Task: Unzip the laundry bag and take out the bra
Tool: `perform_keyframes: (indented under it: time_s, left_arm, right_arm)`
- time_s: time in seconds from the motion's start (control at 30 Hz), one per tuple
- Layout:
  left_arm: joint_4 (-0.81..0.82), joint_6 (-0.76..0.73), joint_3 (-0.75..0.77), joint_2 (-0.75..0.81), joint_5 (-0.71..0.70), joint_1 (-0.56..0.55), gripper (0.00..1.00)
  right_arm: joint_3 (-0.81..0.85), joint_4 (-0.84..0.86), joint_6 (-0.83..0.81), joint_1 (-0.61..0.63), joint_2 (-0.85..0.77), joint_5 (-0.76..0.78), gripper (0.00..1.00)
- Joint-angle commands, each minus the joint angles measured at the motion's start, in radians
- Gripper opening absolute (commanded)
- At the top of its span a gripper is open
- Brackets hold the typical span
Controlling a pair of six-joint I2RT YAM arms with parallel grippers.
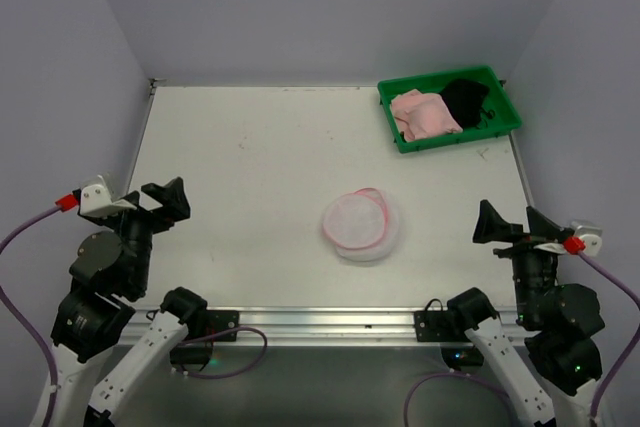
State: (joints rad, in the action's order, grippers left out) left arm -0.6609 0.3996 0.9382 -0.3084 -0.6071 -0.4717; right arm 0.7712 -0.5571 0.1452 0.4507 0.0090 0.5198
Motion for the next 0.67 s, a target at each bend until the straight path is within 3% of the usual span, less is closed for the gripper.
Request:
perform_keyframes:
  time_s: [0.0, 0.27, 0.63]
  left_arm:
    - [0.067, -0.004, -0.029, 0.009, -0.025, 0.001, 1.0]
    - [0.138, -0.012, -0.159, 0.019, -0.037, 0.002, 1.0]
    - [0.168, -0.007, -0.214, -0.006, -0.019, 0.001, 1.0]
  right_arm:
    - [-0.006, 0.052, -0.019, -0.003, -0.041, -0.027, 0.99]
    - [-0.016, 0.059, -0.016, -0.003, -0.038, -0.035, 0.99]
    - [-0.006, 0.057, -0.012, -0.003, -0.014, -0.053, 0.99]
